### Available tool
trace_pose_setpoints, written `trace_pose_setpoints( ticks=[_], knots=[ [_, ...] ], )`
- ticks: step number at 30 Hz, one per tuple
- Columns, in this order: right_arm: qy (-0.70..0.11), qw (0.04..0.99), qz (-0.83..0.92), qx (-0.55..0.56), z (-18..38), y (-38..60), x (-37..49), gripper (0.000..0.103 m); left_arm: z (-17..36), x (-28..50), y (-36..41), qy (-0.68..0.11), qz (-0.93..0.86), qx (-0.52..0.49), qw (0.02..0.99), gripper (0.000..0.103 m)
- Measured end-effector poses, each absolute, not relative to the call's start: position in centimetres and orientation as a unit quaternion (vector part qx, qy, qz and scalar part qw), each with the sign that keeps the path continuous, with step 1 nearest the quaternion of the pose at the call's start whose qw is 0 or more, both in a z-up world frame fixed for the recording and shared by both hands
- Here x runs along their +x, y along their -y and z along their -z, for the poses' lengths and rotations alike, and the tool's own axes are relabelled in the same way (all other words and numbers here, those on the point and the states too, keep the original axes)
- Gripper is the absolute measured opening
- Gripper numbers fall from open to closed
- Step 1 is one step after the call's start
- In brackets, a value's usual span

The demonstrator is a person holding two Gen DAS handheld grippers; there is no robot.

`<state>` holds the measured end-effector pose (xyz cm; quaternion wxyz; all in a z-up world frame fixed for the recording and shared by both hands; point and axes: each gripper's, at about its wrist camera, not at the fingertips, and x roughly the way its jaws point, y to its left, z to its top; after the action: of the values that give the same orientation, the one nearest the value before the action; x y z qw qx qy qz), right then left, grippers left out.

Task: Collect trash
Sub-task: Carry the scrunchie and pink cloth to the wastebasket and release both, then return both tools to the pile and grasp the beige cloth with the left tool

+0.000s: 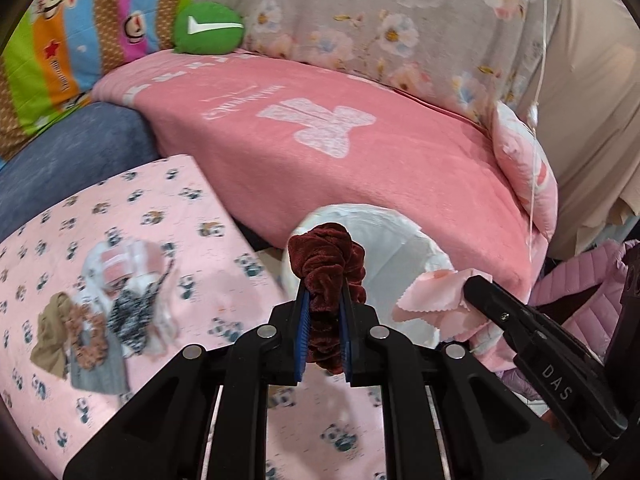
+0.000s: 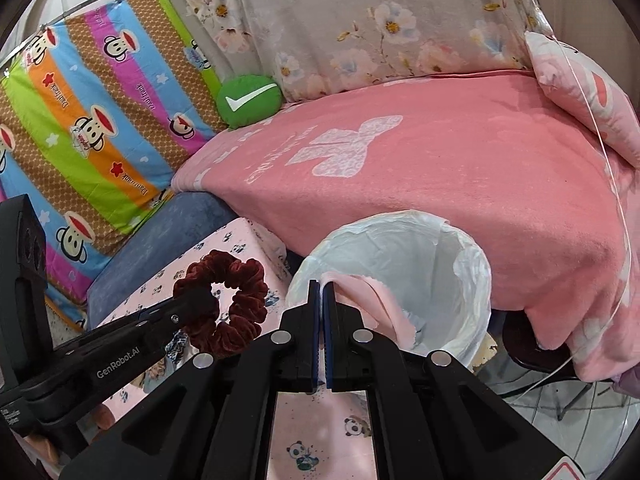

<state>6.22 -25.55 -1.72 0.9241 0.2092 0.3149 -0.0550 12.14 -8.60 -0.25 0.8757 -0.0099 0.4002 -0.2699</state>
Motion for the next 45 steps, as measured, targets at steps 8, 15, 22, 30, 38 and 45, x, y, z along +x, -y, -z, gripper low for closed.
trace_pose_setpoints(
  ticks=[8, 15, 22, 30, 38, 45],
  knots=[
    [-0.326, 0.915, 0.075, 0.225, 3.2, 28.8, 7.0, 0.003, 2.0, 13.0, 12.9, -0.412, 0.289, 0.025, 0.864, 0.013],
    [-0.333, 0.913, 0.081, 0.221, 4.1, 29.6, 8.2, 0.004, 3.0, 13.6, 14.1, -0.425, 0.296, 0.027, 0.855, 0.014],
    [-0.328, 0.914, 0.087, 0.222, 4.1, 29.6, 8.8, 0.035, 3.4, 14.1, 14.3, -0.431, 0.288, 0.035, 0.855, 0.040],
    [-0.332, 0.916, 0.079, 0.209, 3.8, 27.9, 8.8, 0.042, 2.4, 13.9, 11.8, -0.406, 0.253, 0.018, 0.878, 0.069],
    [-0.341, 0.918, 0.061, 0.194, 3.5, 25.5, 8.4, 0.048, 2.1, 13.5, 8.8, -0.406, 0.231, -0.004, 0.884, 0.069],
    [-0.347, 0.919, 0.041, 0.184, 3.2, 22.4, 7.5, 0.053, 1.8, 12.8, 6.2, -0.403, 0.214, -0.022, 0.890, 0.069]
  ],
)
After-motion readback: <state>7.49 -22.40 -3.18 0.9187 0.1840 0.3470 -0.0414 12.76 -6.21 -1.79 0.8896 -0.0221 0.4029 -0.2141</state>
